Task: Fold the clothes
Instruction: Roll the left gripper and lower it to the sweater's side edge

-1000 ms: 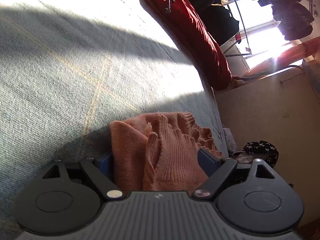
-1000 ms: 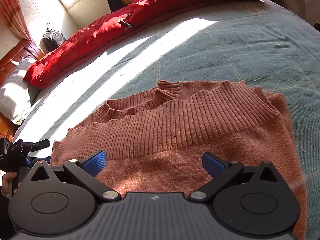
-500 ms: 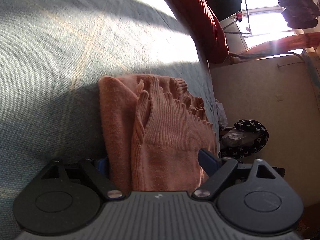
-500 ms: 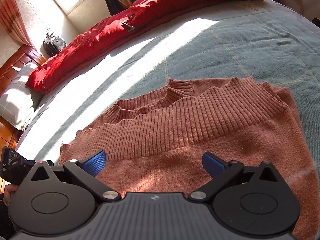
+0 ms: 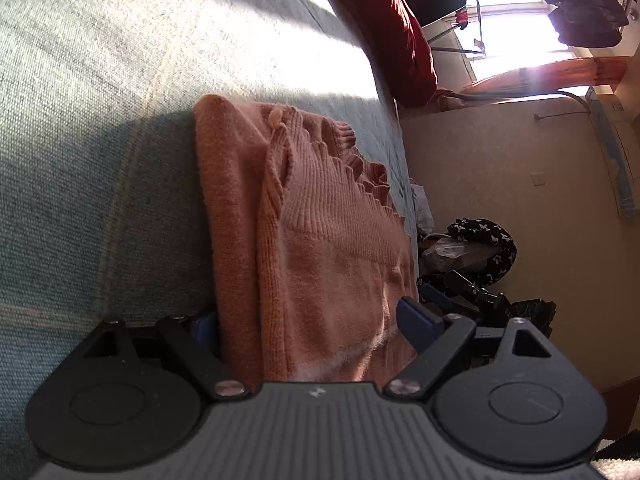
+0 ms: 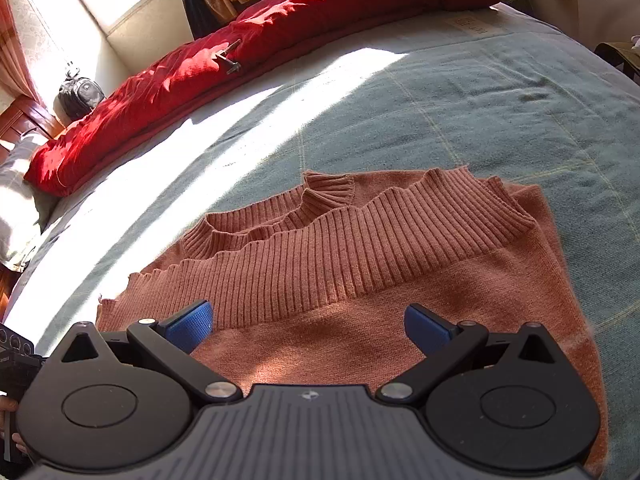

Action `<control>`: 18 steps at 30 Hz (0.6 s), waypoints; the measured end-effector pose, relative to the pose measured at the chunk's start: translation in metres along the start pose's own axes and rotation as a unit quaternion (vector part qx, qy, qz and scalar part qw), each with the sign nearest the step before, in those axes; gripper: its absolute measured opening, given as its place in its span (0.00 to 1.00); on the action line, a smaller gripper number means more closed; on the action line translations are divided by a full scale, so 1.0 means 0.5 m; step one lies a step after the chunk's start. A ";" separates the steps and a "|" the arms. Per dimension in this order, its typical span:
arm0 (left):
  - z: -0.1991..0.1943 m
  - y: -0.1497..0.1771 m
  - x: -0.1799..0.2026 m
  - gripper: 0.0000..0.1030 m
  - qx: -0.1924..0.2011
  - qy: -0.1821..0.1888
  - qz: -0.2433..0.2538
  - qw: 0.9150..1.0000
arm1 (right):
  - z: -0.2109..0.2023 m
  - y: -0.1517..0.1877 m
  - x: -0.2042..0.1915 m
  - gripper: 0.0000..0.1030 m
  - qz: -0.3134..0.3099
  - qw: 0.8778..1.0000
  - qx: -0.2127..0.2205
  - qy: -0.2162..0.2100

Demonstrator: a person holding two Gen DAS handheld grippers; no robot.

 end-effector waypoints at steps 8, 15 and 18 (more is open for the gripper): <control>0.017 -0.018 0.003 0.85 -0.015 -0.003 0.003 1.000 | -0.048 -0.001 0.034 1.00 0.019 0.999 0.019 0.019; 0.022 -0.027 0.000 0.85 -0.020 0.003 0.006 1.000 | -0.105 -0.011 0.068 1.00 0.048 0.997 0.045 0.034; 0.018 -0.023 -0.003 0.85 -0.018 0.007 0.010 1.000 | -0.116 -0.027 0.069 1.00 0.039 0.997 0.051 0.041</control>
Point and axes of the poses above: each gripper's, at about its wrist camera, not at the fingertips, and z roughly the way its jaws point, x to its right, y to its underside, the point moved 5 cm from there along z, roughly the way its jaws point, and after that the axes turned 13 degrees about -z, right-handed, at the moved point
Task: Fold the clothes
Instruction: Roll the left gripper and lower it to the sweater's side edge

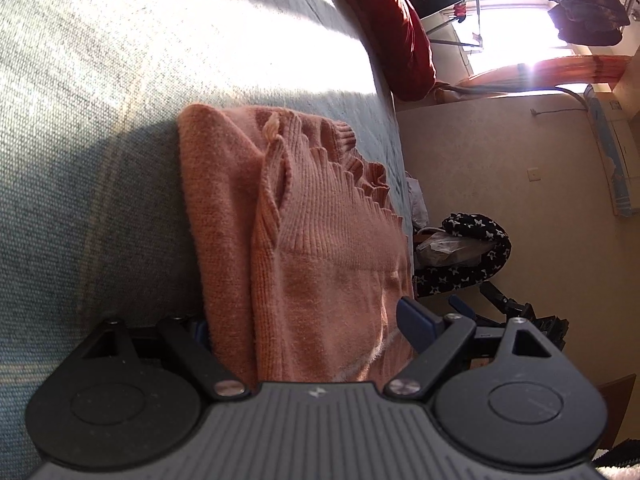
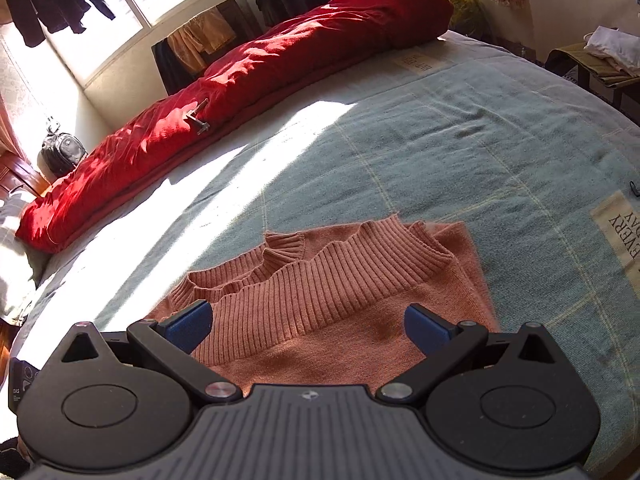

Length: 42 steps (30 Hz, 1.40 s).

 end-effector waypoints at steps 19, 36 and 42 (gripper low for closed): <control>-0.028 0.034 -0.002 0.84 0.057 -0.002 -0.002 0.998 | 0.097 -0.004 -0.101 1.00 -0.062 0.994 -0.035 -0.087; 0.012 -0.011 0.022 0.85 0.073 -0.040 0.010 0.996 | 0.194 0.061 -0.133 1.00 -0.073 0.966 -0.105 -0.223; 0.011 0.001 0.031 0.86 0.081 -0.053 0.021 0.995 | 0.215 -0.019 -0.193 1.00 -0.118 0.963 -0.075 -0.229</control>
Point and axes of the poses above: each gripper's, at about its wrist camera, not at the fingertips, and z roughly the way its jaws point, x to its right, y to its underside, the point moved 5 cm from there along z, roughly the way its jaws point, and after that the axes turned 13 degrees about -z, right-handed, at the moved point
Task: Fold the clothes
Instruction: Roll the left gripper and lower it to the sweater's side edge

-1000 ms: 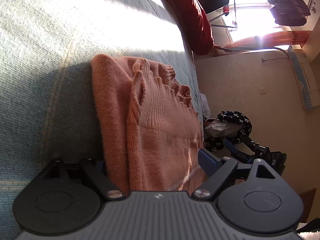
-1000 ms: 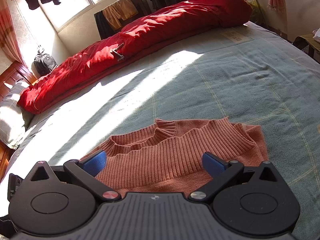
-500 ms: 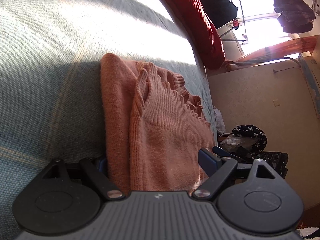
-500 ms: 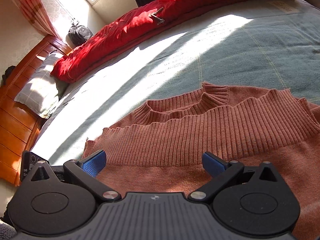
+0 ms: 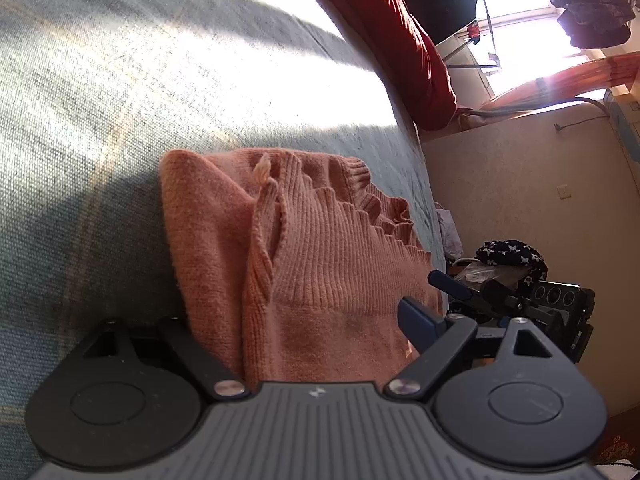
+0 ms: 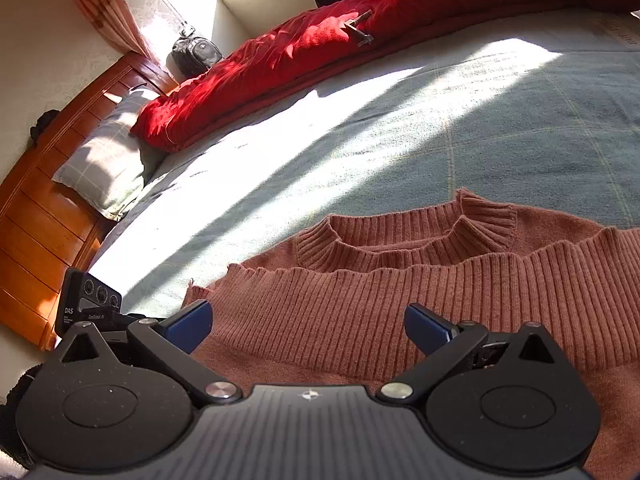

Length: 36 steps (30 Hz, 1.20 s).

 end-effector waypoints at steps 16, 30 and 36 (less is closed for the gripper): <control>-0.015 0.016 -0.016 0.82 -0.021 0.027 -0.012 0.999 | 0.019 0.094 0.007 1.00 0.055 0.998 -0.020 0.000; -0.023 0.023 -0.071 0.35 -0.034 0.020 -0.031 0.999 | 0.039 0.106 -0.008 1.00 0.041 0.999 0.003 0.033; -0.029 0.029 -0.050 0.29 -0.037 0.006 -0.010 0.999 | 0.034 0.094 -0.017 1.00 0.042 0.998 -0.003 0.042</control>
Point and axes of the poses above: each gripper's, at about its wrist camera, not at the fingertips, and z roughly the way its jaws point, x to its right, y to its underside, the point moved 5 cm from there along z, roughly the way its jaws point, and after that the axes turned 13 degrees about -z, right-handed, at the moved point
